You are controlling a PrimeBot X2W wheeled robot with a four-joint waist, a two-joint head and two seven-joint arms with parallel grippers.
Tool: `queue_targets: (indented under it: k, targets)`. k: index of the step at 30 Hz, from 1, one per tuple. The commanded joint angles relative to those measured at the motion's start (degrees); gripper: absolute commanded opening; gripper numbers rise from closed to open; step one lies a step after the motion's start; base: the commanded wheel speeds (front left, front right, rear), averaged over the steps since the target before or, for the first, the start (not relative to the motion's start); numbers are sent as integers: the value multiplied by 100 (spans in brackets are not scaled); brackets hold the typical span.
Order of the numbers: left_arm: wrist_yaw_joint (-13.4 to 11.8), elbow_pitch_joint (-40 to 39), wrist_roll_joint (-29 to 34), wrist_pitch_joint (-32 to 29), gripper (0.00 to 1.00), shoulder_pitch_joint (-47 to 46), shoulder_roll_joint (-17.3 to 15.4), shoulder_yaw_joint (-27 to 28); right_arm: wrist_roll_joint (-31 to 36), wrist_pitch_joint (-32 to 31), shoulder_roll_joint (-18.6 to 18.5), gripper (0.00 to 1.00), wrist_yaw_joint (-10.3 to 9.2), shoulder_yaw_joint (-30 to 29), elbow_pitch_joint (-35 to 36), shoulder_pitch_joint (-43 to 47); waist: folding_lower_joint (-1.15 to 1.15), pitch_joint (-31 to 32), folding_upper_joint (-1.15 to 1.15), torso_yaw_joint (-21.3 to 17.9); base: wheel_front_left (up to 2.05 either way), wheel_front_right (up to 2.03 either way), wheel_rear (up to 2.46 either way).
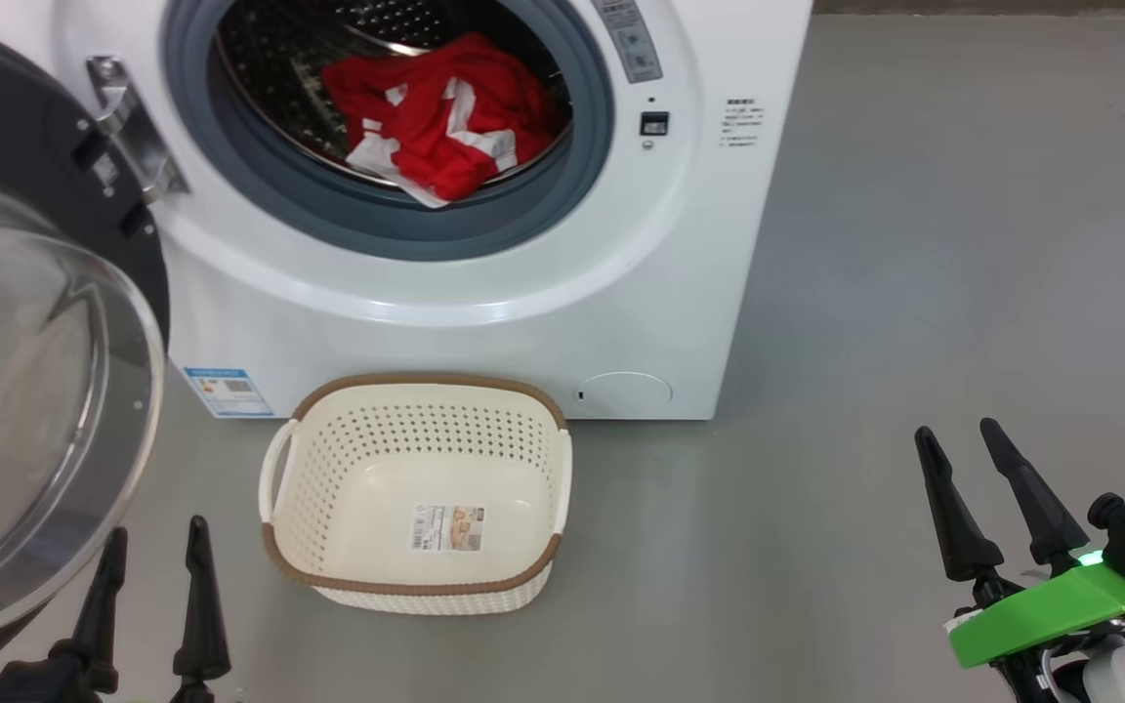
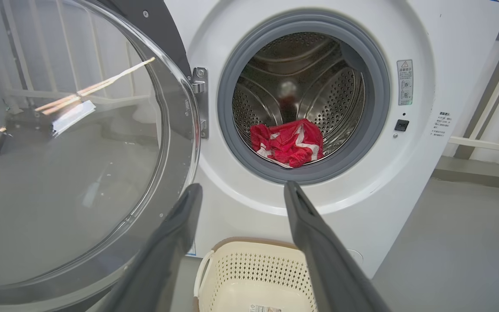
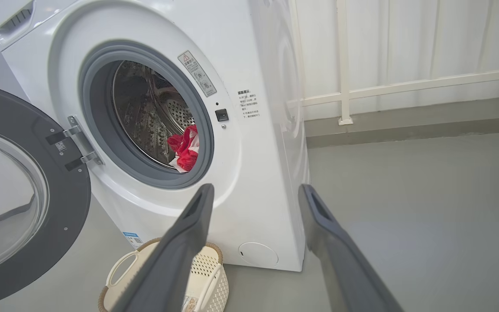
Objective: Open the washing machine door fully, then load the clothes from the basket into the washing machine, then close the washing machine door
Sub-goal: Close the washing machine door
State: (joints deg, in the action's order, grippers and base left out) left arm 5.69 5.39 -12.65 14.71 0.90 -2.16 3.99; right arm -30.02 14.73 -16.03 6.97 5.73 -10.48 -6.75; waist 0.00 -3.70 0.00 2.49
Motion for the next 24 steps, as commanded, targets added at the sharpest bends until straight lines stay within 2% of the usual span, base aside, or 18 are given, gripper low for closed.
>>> queue_targets:
  k: [1, 16, 24]
  targets:
    - [-85, -109, 71, 29, 100, -174, -72, 210, 29, 27, -97, 100, 52, 127, 158, -34, 0, 15, 0, 154, 0, 0, 0]
    - [-368, -56, 161, 29, 100, -83, -72, 215, -14, 27, -159, 100, 52, 313, 78, 10, 0, 171, 0, 991, 0, 0, 0]
    - [-407, -53, 209, 29, 100, -74, -72, 258, -6, 27, -144, 100, 52, 348, 82, 53, 0, 244, 0, 1397, 0, 0, 0]
